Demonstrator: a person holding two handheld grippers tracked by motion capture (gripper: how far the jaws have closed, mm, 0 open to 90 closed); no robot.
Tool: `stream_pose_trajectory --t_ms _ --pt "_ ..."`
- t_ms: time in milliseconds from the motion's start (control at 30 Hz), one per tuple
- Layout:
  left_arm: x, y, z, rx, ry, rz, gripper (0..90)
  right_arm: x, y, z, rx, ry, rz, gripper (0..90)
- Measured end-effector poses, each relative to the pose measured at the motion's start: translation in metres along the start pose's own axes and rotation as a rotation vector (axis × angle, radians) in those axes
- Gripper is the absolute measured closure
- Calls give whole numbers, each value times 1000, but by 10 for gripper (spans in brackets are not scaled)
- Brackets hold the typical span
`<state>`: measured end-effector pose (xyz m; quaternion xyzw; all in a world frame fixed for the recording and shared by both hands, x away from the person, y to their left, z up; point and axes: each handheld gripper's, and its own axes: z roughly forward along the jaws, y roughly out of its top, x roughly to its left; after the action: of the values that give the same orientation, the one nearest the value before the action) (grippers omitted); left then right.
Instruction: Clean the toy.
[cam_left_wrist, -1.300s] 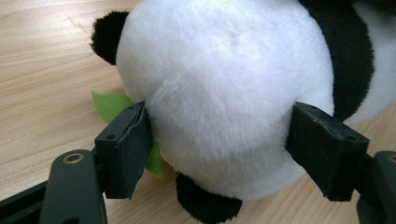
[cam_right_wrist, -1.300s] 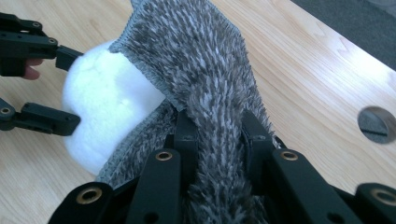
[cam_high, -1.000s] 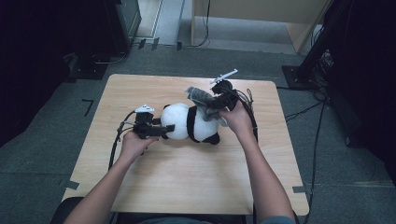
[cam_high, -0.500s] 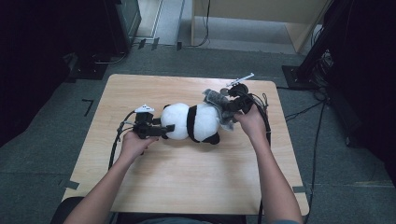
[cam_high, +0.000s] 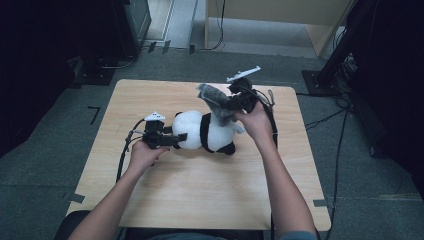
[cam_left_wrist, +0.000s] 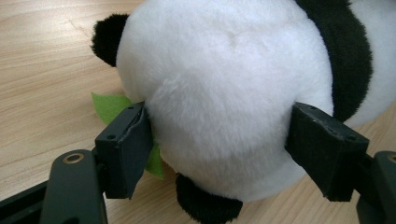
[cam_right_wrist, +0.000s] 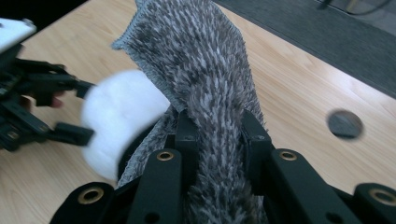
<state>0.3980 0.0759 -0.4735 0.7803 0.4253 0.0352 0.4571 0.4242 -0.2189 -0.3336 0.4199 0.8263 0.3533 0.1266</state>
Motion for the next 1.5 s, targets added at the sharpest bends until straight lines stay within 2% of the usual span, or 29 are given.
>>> stream_pose_trajectory --t_ms 133,267,333,400,533,633,733,867,1000,1200,1300,1500 --pt "0 0 0 -1 2 5 243 21 16 22 17 25 -49 747" --pt "0 1 0 1 1 7 243 39 25 47 41 57 -71 747" --pt "0 1 0 2 1 8 243 43 27 53 45 67 -74 747" --pt "0 1 0 0 2 9 244 55 32 68 67 85 -85 748" --pt "-1 1 0 -5 6 23 246 71 36 83 71 104 -107 747" --pt "-1 1 0 -3 6 22 247 78 33 97 109 103 -123 746" --pt "-1 1 1 -1 8 25 248 76 27 103 126 104 -123 744" --pt "-1 1 1 9 9 31 251 70 22 98 114 102 -111 743" --pt "-1 1 1 9 8 30 251 62 17 88 106 77 -121 740" --pt "-1 1 1 12 9 26 252 41 -1 66 81 64 -77 738" --pt "-2 1 1 10 13 29 254 36 -8 59 70 71 -67 738" --pt "-4 1 1 10 21 34 255 23 -24 43 12 99 -35 739"
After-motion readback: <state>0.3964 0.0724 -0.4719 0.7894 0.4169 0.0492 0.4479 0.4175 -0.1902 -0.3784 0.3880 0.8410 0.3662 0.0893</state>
